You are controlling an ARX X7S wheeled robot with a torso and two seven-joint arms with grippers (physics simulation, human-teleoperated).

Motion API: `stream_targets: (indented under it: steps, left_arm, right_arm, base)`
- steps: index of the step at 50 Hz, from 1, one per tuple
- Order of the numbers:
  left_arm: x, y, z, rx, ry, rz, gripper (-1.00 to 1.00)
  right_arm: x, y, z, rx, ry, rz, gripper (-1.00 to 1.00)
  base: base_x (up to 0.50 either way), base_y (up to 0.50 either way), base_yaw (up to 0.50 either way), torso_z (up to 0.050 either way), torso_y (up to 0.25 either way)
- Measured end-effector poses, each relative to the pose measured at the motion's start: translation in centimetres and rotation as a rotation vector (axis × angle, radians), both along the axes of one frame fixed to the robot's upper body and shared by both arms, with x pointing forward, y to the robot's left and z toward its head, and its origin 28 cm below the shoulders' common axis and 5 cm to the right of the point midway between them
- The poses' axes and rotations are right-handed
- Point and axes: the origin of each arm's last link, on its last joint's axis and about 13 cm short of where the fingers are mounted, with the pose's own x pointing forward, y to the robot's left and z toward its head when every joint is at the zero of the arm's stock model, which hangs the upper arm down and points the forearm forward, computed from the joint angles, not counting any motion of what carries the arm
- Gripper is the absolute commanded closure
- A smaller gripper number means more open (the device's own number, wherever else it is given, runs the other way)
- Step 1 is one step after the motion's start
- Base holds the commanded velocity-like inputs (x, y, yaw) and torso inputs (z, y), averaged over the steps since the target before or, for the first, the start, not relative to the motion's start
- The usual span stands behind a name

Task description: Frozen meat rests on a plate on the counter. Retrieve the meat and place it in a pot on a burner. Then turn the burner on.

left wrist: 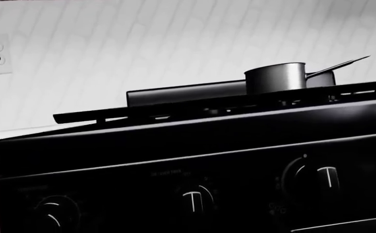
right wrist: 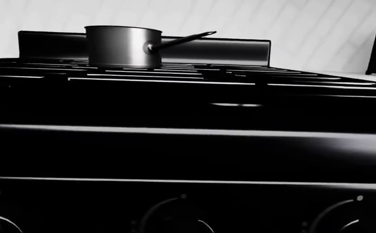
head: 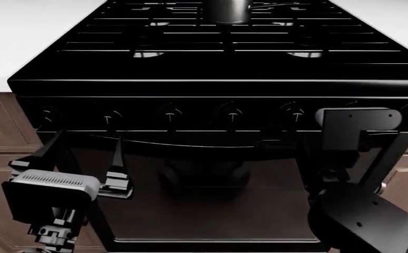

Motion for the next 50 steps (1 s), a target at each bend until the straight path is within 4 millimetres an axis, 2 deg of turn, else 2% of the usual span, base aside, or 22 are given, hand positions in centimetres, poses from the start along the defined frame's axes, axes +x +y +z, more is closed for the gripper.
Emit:
stream_targets:
  steps: [26, 50]
  left_arm:
    - [0.1, 0.0, -0.2, -0.007, 0.012, -0.001, -1.0]
    - [0.1, 0.0, -0.3, -0.006, 0.016, -0.002, -1.0]
  right_arm:
    - [1.0, 0.1, -0.9, -0.006, 0.062, 0.007, -1.0]
    - [0.8, 0.3, -1.1, -0.006, 0.073, 0.012, -1.0]
  base:
    - [0.0, 0.0, 0.0, 0.0, 0.0]
    - [0.0, 0.0, 0.0, 0.0, 0.0]
